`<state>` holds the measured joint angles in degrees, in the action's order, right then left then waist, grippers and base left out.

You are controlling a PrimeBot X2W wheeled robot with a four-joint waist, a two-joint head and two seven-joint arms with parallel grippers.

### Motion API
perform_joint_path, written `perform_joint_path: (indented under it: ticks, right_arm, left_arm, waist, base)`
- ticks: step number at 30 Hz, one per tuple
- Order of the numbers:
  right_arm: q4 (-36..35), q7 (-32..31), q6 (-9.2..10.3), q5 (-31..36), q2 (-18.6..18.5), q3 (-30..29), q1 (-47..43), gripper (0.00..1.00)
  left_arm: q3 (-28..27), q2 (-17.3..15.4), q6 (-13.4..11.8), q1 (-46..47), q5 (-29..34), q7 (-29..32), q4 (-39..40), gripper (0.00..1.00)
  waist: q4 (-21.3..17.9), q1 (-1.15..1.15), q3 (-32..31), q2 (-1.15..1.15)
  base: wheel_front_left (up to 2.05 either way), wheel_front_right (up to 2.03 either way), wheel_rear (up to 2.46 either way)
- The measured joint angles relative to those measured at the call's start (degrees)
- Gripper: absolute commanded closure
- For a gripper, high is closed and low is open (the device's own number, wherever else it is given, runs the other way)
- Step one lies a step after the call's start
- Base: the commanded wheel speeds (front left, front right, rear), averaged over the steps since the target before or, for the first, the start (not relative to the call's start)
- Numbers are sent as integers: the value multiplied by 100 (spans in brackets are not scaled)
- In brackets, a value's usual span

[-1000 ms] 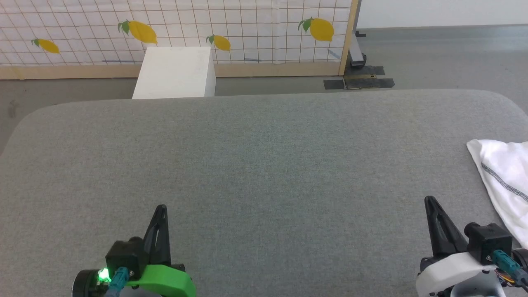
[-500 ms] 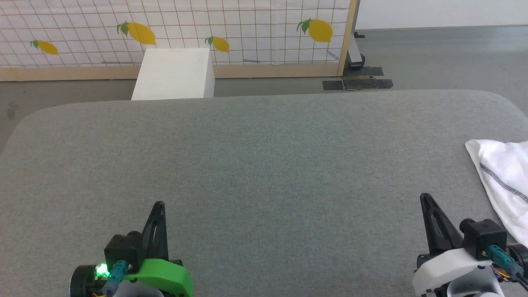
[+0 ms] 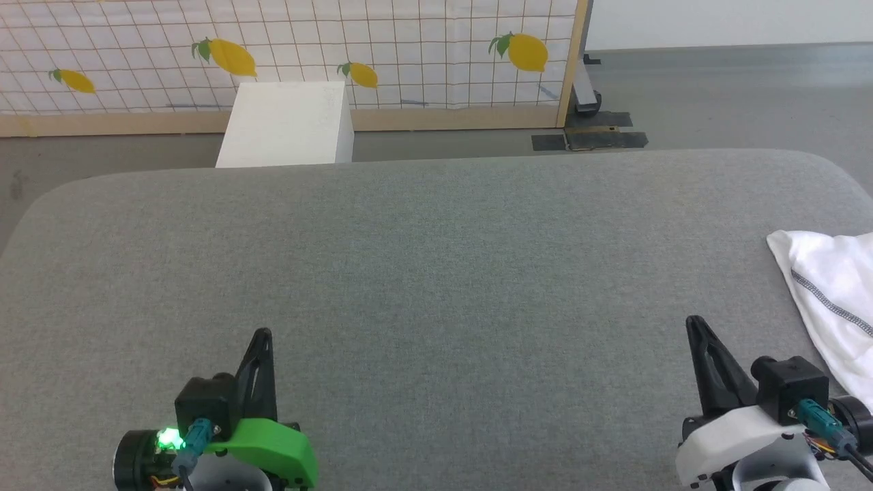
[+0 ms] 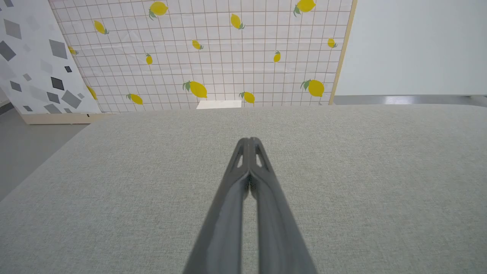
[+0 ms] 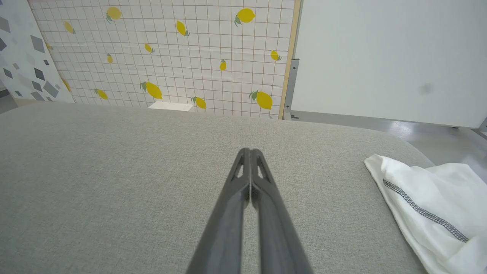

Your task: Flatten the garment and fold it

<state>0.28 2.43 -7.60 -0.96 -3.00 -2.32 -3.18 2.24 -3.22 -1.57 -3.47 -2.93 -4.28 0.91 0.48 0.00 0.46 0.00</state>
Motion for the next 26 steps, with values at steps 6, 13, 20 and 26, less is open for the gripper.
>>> perform_joint_path:
  ticks: [6,13,20,26]
  right_arm:
    - [-1,-44,0,2,0,31,44,100]
    - [-2,-93,1,22,0,70,87,100]
    - [-3,-126,1,44,0,112,101,100]
    - [-3,-163,1,51,0,157,164,100]
  left_arm:
    - [-32,0,9,33,43,67,-12,100]
    - [-82,0,51,83,99,126,-24,100]
    - [-126,1,58,128,141,225,-40,100]
    - [-152,2,100,177,169,299,-46,100]
  waist:
    - [-8,0,-8,0]
    - [-17,0,-17,0]
    - [-27,0,-26,0]
    - [-34,0,-33,0]
  base:
    - [0,0,0]
    - [0,0,0]
    - [0,0,0]
    - [0,0,0]
